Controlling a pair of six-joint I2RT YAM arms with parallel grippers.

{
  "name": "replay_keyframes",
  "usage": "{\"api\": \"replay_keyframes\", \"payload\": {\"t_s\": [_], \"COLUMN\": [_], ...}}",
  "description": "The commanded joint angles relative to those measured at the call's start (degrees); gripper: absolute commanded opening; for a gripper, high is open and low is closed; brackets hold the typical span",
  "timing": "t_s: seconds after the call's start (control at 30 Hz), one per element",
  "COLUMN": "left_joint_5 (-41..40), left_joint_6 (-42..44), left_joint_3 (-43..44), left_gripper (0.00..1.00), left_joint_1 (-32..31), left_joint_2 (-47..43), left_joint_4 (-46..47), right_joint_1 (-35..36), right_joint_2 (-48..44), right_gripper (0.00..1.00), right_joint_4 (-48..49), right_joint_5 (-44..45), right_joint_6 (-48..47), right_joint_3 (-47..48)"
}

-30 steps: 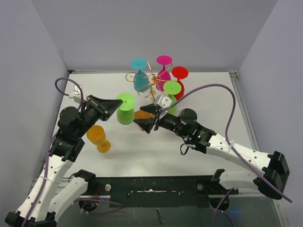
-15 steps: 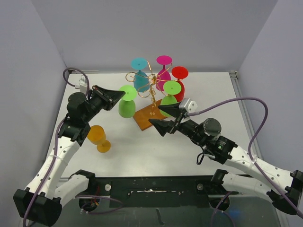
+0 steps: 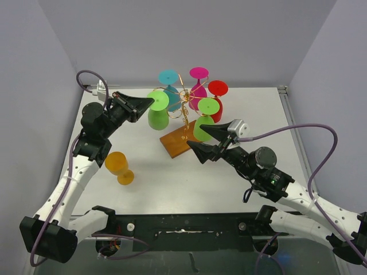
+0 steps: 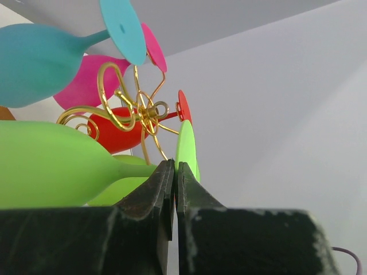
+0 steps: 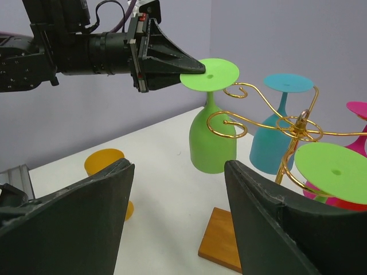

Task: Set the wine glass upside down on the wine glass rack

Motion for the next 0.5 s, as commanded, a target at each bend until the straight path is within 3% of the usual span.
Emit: {"api": "replay_keyframes", "payload": {"t_s": [0.0, 0.47], "left_joint_5": [0.9, 3.2], "left_joint_6": [0.0, 0.3], "left_joint_3": [6.2, 12.2], "left_gripper": [0.0, 0.0], "left_joint_1": [0.4, 0.2], "left_joint_2": [2.0, 10.2], "left_joint_4": [3.7, 3.8], "right_joint_1": [-0.1, 0.0], "right_joint_2": [-1.0, -1.1], "right_gripper": [0.66, 0.68], "right_joint_4": [2.0, 7.1], "right_joint_5": [2.2, -0.9], "right_joint_6": [-0.6, -1.5], "right_joint_3": [-0.1, -2.2]}}
